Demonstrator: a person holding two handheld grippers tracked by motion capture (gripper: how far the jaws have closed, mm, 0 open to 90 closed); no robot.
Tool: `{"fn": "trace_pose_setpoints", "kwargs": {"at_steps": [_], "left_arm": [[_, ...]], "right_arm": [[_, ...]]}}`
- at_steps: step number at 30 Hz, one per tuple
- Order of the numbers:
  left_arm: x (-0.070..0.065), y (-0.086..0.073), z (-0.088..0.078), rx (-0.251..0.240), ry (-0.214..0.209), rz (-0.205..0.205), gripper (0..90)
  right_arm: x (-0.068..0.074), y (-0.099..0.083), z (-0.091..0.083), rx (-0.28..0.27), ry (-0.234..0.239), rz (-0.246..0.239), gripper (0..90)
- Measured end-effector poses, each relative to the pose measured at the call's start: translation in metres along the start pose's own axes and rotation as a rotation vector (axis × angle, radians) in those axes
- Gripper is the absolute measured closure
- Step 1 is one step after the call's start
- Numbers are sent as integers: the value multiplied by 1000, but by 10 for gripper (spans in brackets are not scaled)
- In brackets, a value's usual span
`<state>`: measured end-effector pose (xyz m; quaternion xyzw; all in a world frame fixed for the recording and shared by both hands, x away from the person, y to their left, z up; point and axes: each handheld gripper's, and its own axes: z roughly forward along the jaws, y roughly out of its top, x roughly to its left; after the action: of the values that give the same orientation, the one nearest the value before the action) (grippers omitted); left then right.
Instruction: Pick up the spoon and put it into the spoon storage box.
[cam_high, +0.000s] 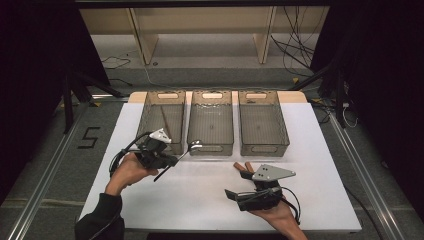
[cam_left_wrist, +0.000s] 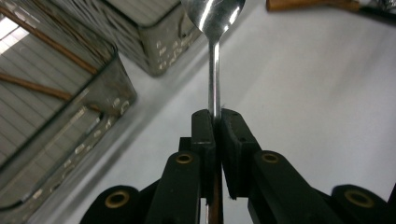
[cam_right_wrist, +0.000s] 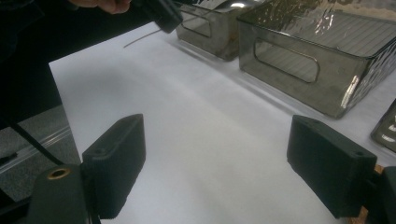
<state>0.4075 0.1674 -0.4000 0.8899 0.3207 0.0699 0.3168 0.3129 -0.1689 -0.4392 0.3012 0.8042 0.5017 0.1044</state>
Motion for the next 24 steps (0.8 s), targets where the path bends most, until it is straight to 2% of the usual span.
{"fn": "trace_pose_setpoints", "kwargs": {"at_steps": [2, 13, 16, 20, 24], "left_arm": [[3, 8, 0, -9, -11, -9, 842], [23, 66, 7, -26, 31, -63, 842], [28, 79, 12, -47, 33, -84, 842], [38, 95, 22, -21, 46, -100, 842], [47, 108, 28, -19, 55, -118, 841]], "right_arm": [[0, 0, 0, -1, 1, 0, 203], [-1, 1, -2, -7, 5, 6, 203], [-1, 1, -2, -8, 6, 9, 203], [-1, 1, -3, -8, 10, 5, 203], [-2, 1, -3, -10, 10, 7, 203]]}}
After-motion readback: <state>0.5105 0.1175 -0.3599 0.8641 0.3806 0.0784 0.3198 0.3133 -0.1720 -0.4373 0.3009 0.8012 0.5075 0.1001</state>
